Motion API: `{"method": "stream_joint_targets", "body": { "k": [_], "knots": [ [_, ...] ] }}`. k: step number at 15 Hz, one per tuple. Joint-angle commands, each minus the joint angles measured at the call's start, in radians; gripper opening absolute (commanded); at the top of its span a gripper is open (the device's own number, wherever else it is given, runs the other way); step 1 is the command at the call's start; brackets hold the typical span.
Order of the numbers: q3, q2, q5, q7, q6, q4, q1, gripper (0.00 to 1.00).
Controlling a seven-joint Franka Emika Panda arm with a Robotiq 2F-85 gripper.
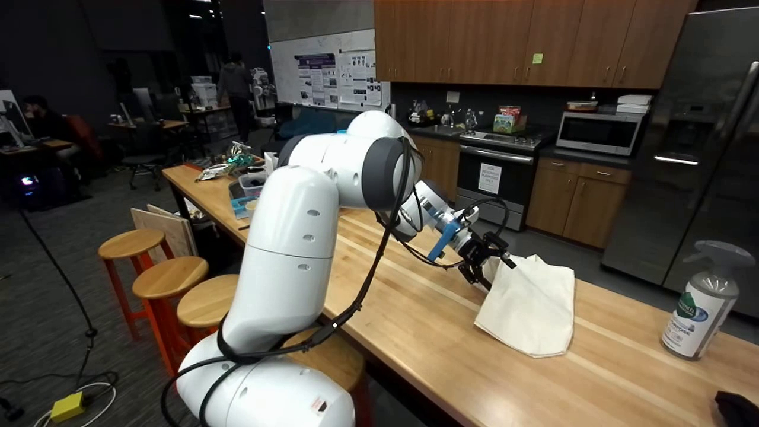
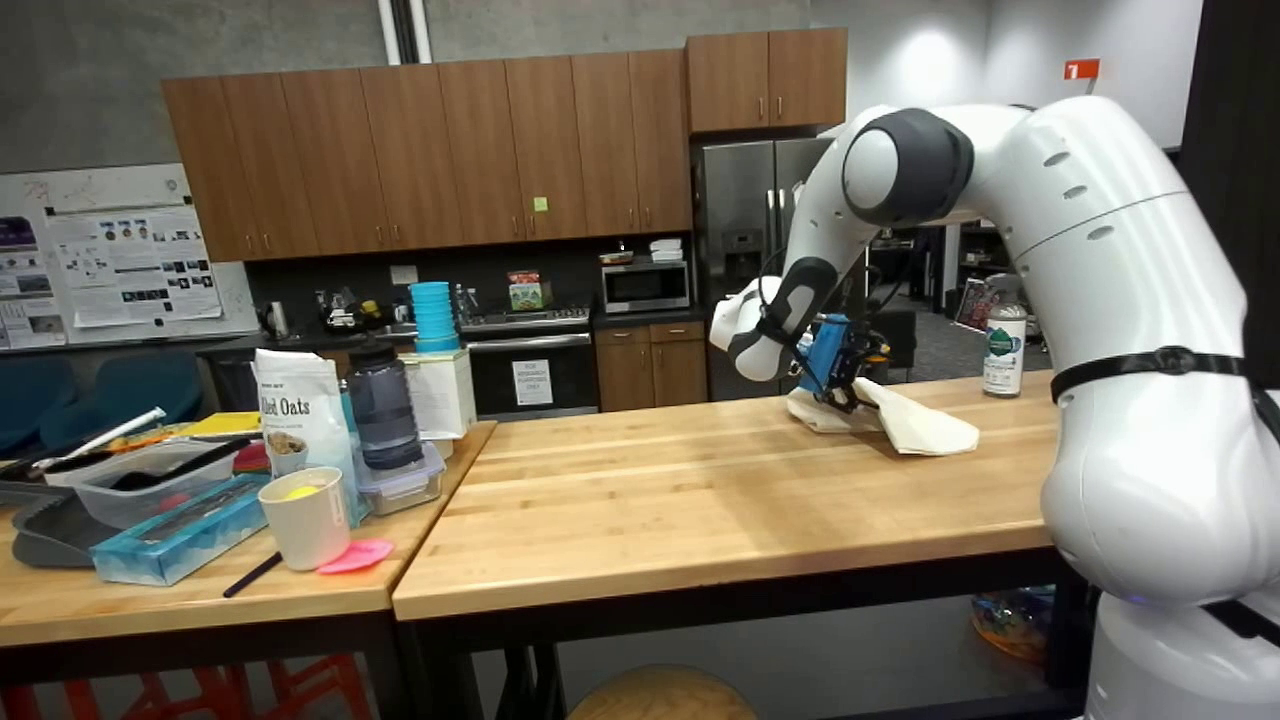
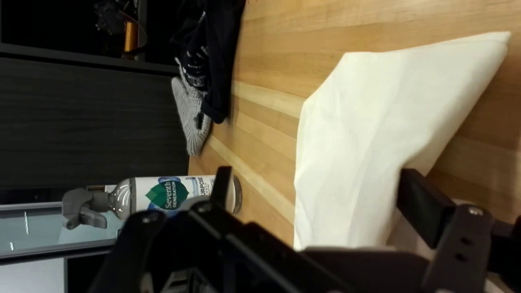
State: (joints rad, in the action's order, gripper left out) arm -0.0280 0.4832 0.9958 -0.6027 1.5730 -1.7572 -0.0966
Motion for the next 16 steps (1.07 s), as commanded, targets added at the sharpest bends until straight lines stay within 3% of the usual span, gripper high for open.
{"method": "stream_joint_targets", "body": {
  "k": [1,5,6,16],
  "knots": [
    [-0.002,-0.061,-0.024,-0.015,-0.011,-0.078,0.024,1.0],
    [-0.002,-0.067,-0.041,-0.01,-0.026,-0.12,0.037,1.0],
    [0.0,-0.027,-0.022,-0.005,-0.019,-0.075,0.031,1.0],
    [0.0,-0.031,-0.022,-0.01,-0.025,-0.093,0.033,1.0]
  ]
}}
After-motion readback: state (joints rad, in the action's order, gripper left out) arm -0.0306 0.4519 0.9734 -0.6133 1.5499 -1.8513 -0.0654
